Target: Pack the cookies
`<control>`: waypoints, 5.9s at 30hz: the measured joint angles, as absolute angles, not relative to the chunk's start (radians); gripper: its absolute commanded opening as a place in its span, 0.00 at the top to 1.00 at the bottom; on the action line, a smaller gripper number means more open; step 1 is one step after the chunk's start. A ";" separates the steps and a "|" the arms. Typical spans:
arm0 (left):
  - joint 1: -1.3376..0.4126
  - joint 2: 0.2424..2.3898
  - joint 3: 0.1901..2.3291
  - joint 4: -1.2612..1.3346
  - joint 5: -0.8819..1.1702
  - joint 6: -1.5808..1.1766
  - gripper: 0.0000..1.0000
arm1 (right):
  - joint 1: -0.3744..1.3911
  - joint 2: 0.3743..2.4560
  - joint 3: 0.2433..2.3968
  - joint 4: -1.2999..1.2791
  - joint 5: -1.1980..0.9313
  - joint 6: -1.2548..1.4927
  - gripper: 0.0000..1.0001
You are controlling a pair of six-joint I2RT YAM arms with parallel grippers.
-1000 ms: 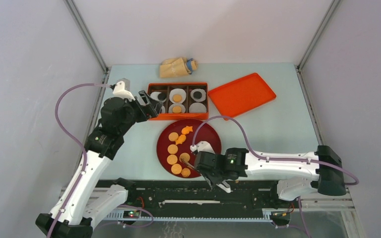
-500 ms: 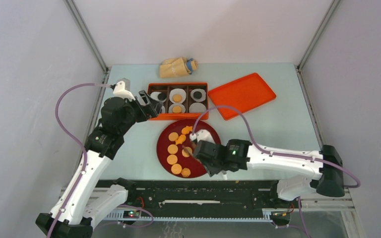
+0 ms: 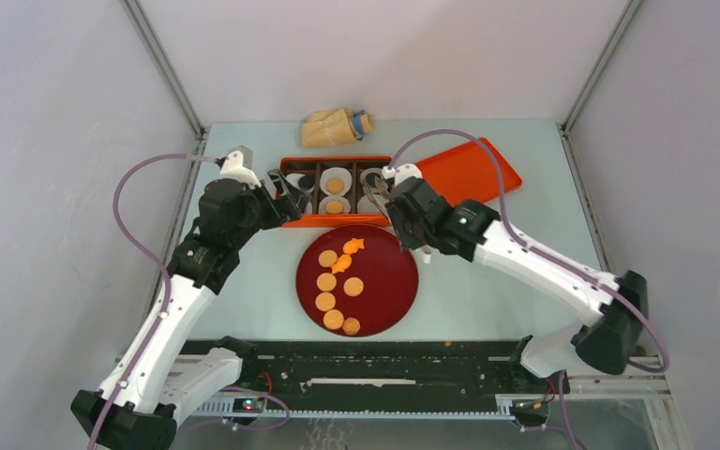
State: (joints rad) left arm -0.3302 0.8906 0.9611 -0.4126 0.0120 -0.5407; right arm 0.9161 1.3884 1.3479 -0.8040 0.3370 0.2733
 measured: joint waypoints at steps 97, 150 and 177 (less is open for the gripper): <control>-0.336 0.963 0.963 -0.383 0.065 -0.532 0.13 | 1.142 1.295 1.175 -0.837 0.236 0.345 0.58; -0.336 0.896 0.963 -0.380 0.086 -0.542 0.13 | 0.888 1.334 1.161 -0.767 0.292 0.315 0.98; -0.336 0.992 0.963 -0.379 0.090 -0.515 0.12 | 0.767 1.643 1.322 -0.653 0.256 0.206 0.51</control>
State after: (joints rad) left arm -0.3363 0.9924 0.9630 -0.3786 0.0902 -0.5148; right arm 0.7666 1.6432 1.3220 -0.6533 0.2558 0.2062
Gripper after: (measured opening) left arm 0.875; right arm 0.491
